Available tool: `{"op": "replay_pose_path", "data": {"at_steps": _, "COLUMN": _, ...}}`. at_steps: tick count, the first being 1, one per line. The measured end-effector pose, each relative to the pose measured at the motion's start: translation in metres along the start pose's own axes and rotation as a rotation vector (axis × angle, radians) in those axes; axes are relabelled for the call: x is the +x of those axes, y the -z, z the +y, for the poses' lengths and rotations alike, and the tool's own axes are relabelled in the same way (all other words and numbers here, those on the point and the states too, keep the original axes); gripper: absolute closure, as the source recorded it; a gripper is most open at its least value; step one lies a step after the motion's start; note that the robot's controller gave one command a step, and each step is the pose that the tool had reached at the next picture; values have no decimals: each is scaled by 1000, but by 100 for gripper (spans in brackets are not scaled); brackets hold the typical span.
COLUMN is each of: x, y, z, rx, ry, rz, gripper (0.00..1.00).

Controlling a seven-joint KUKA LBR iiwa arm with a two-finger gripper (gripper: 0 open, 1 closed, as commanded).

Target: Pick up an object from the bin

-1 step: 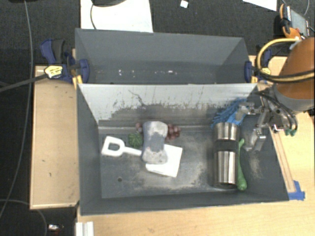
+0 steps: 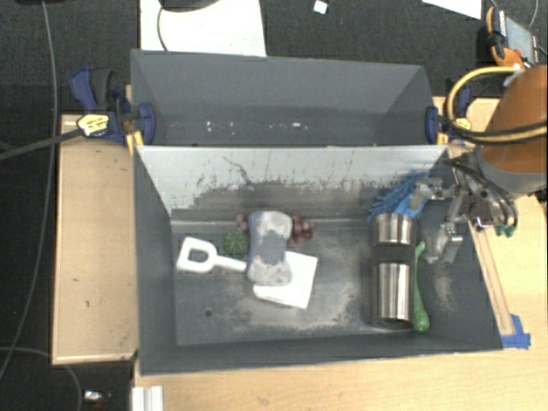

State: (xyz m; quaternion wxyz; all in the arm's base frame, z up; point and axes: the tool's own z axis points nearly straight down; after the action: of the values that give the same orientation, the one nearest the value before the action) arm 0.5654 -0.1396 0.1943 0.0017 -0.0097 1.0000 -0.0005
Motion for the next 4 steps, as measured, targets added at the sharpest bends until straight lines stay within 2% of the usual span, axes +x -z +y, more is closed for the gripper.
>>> {"op": "replay_pose_path", "data": {"at_steps": 1, "x": 15, "y": 4, "z": 36, "rx": -1, "ry": 183, "rz": -1, "gripper": 0}}
{"op": "replay_pose_path", "data": {"at_steps": 2, "x": 7, "y": -68, "z": 30, "rx": 1, "ry": 433, "rz": -3, "gripper": 0}}
{"op": "replay_pose_path", "data": {"at_steps": 3, "x": 16, "y": -91, "z": 29, "rx": 6, "ry": 570, "rz": -19, "gripper": 0}}
{"op": "replay_pose_path", "data": {"at_steps": 4, "x": 5, "y": -76, "z": 29, "rx": -10, "ry": 452, "rz": -24, "gripper": 100}}
